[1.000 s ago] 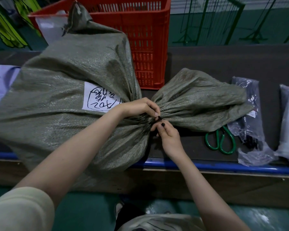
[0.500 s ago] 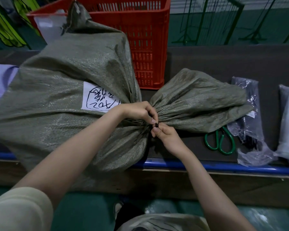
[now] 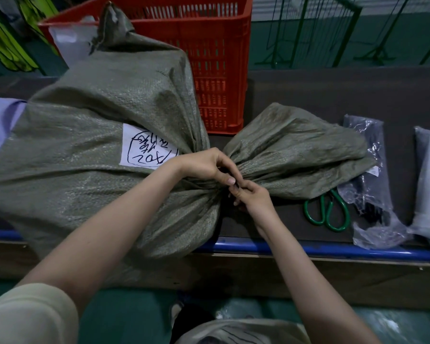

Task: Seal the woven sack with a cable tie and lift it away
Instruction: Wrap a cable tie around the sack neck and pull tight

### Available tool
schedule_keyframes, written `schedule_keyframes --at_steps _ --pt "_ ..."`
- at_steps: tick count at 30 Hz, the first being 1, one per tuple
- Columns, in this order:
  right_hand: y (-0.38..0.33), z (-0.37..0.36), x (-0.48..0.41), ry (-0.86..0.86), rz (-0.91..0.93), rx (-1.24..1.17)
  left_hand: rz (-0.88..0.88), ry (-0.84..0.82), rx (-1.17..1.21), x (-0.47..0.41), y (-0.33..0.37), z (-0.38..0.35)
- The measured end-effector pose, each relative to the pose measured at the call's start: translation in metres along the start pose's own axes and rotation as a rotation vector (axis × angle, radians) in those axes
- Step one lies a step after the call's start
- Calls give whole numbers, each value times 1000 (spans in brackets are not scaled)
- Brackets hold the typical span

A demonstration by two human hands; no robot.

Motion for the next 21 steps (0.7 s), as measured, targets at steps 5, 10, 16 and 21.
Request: schedule_keyframes --at_steps 5,10,16,21 --pt "-4 3 5 40 40 32 18 51 -3 -2 -1 2" --pt "-13 2 6 79 44 78 8 136 -5 -4 -2 8" --pt "-20 -4 8 69 24 -52 -12 133 14 -2 -1 11" --pt "-24 -5 15 158 -37 -69 -54 159 -29 -2 1 8"
Point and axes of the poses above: each hand's wrist, its own x-axis away from the middle knuckle, its own z-axis out of the back of the hand, y = z × x, the point moved 6 cm from there along -x, towards the middle knuckle, and after that the axes turned 12 degrees about z, right-handed, at the moved point
